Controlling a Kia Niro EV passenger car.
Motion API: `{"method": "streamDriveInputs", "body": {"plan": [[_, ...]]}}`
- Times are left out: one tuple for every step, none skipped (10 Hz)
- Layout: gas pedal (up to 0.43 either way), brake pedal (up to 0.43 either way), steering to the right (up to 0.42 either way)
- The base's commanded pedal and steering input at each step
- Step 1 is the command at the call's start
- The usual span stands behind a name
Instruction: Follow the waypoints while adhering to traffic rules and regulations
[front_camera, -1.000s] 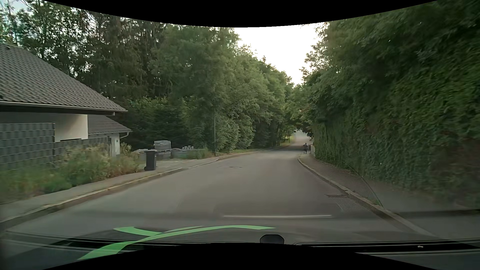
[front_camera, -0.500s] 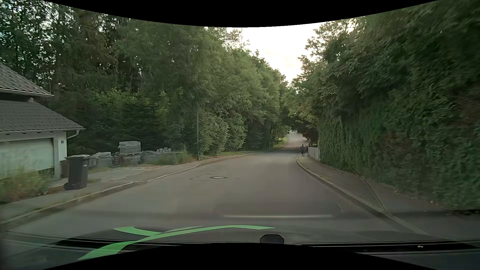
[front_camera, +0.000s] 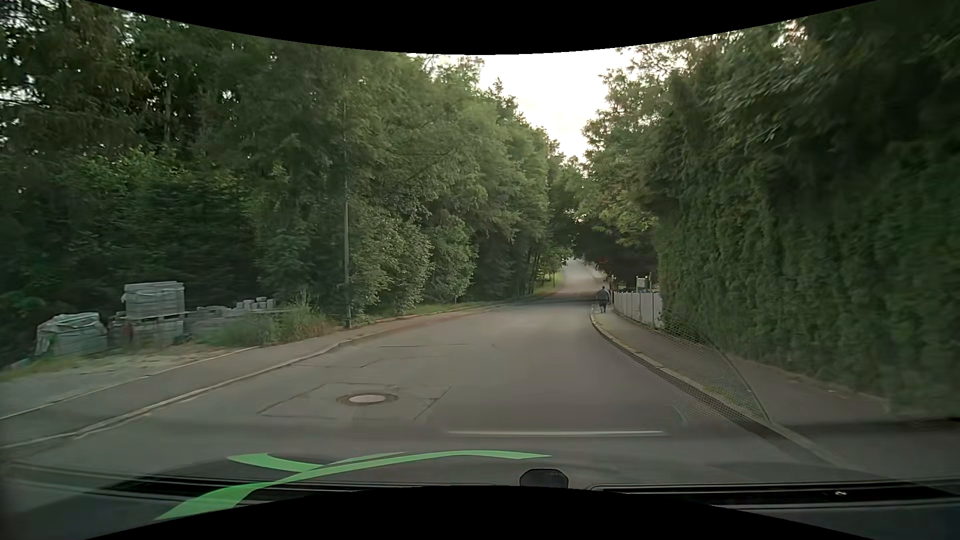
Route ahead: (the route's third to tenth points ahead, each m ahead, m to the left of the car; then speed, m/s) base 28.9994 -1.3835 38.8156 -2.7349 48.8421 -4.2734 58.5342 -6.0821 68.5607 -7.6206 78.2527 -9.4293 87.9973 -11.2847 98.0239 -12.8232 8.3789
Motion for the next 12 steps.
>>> {"method": "streamDriveInputs", "body": {"plan": [[0.047, 0.000, 0.029], [0.047, 0.000, 0.030], [0.047, 0.000, 0.034], [0.047, 0.000, 0.037], [0.047, 0.000, 0.037], [0.047, 0.000, 0.037], [0.039, 0.000, 0.037], [0.039, 0.000, 0.037], [0.028, 0.000, 0.037], [0.028, 0.000, 0.036], [0.028, 0.000, 0.033], [0.039, 0.000, 0.027]]}}
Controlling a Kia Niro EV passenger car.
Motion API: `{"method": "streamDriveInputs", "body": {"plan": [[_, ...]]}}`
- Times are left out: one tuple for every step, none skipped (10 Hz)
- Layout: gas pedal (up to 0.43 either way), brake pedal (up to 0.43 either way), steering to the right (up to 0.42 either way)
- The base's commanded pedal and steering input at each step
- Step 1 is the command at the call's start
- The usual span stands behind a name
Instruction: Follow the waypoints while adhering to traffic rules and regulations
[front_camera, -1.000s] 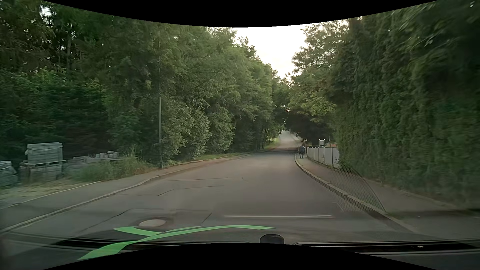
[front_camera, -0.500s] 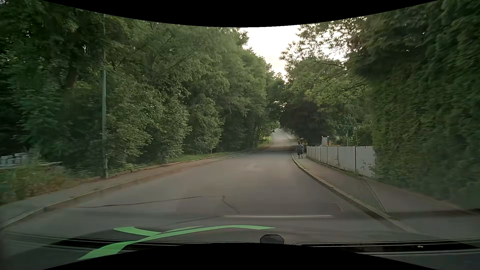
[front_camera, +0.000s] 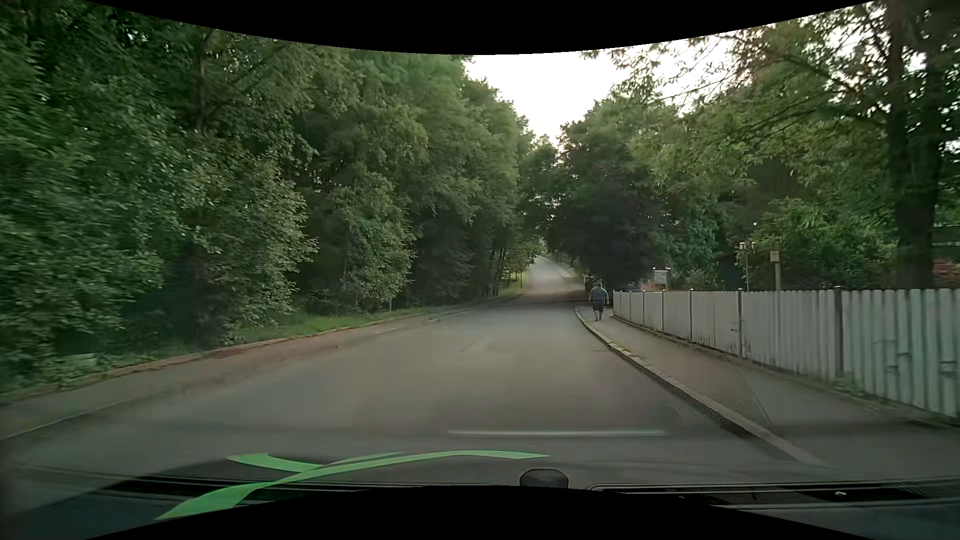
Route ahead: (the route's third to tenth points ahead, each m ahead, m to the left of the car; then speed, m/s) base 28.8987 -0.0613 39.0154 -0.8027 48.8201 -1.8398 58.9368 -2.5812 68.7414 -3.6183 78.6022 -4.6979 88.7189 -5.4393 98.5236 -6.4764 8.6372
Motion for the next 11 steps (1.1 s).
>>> {"method": "streamDriveInputs", "body": {"plan": [[0.039, 0.000, 0.024], [0.039, 0.000, 0.024], [0.039, 0.000, 0.025], [0.039, 0.000, 0.025], [0.039, 0.000, 0.029], [0.039, 0.000, 0.033], [0.039, 0.000, 0.030], [0.039, 0.000, 0.026], [0.039, 0.000, 0.025], [0.039, 0.000, 0.025], [0.039, 0.000, 0.025]]}}
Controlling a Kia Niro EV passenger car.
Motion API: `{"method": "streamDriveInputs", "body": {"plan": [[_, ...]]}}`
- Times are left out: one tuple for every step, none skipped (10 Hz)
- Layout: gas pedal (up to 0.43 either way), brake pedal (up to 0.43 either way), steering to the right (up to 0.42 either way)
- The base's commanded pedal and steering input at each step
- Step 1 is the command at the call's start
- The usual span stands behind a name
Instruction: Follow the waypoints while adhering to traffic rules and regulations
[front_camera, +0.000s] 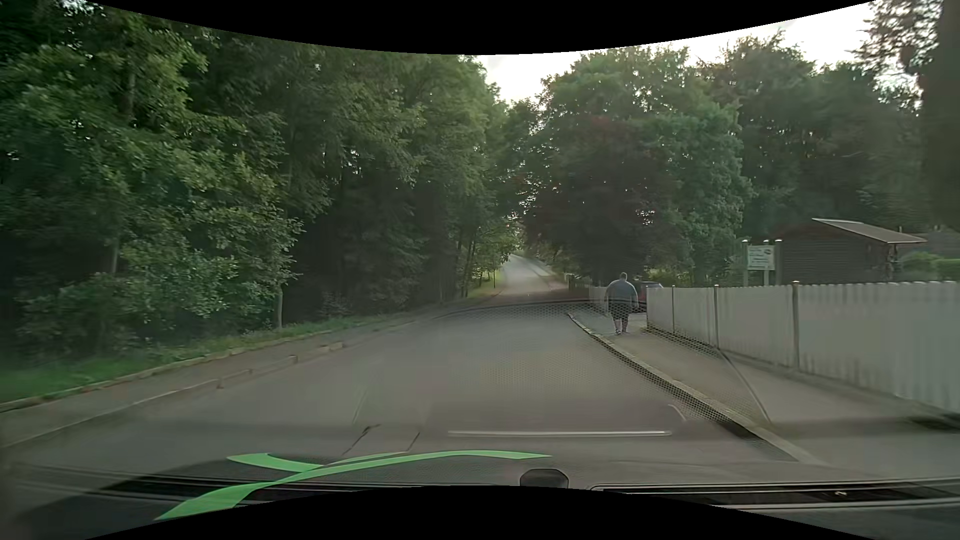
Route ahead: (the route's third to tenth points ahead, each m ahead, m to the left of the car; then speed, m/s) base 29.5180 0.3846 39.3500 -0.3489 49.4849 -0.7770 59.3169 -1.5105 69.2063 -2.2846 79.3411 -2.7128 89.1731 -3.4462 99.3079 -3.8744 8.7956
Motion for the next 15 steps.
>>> {"method": "streamDriveInputs", "body": {"plan": [[0.039, 0.000, 0.025], [0.039, 0.000, 0.024], [0.039, 0.000, 0.022], [0.039, 0.000, 0.020], [0.039, 0.000, 0.019], [0.039, 0.000, 0.019], [0.047, 0.000, 0.019], [0.047, 0.000, 0.019], [0.047, 0.000, 0.018], [0.047, 0.000, 0.017], [0.047, 0.000, 0.016], [0.047, 0.000, 0.017], [0.067, 0.000, 0.017], [0.087, 0.000, 0.017], [0.087, 0.000, 0.016]]}}
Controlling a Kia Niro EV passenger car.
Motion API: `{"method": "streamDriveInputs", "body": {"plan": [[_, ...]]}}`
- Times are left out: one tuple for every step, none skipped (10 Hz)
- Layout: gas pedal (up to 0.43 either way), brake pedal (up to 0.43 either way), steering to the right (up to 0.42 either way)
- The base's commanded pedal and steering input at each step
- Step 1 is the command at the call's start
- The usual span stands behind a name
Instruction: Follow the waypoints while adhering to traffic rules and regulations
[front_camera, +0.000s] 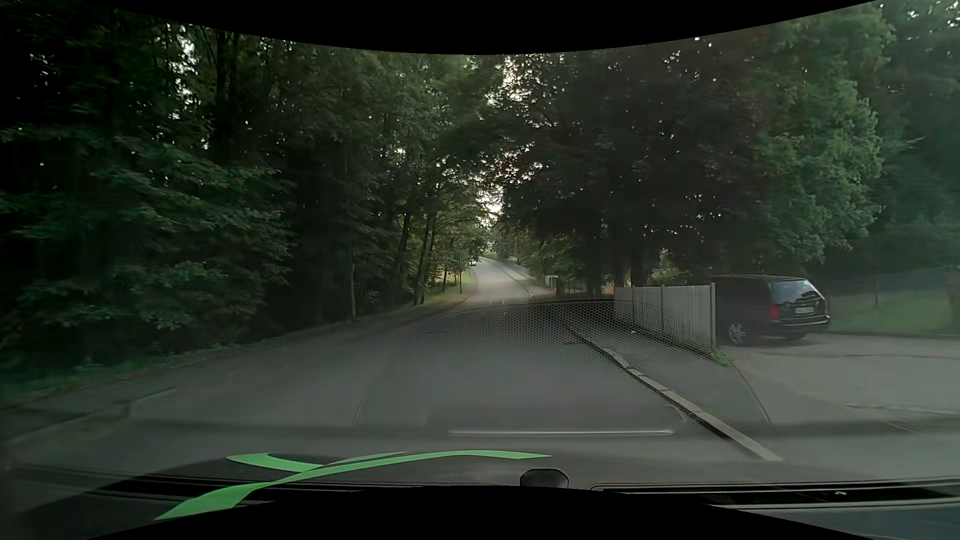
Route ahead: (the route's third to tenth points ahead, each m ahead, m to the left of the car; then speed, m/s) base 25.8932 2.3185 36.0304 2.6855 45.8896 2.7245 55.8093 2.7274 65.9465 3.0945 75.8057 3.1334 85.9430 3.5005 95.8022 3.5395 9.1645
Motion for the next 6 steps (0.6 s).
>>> {"method": "streamDriveInputs", "body": {"plan": [[0.087, 0.000, 0.016], [0.087, 0.000, 0.013], [0.087, 0.000, 0.010], [0.087, 0.000, 0.008], [0.087, 0.000, 0.008], [0.087, 0.000, 0.008]]}}
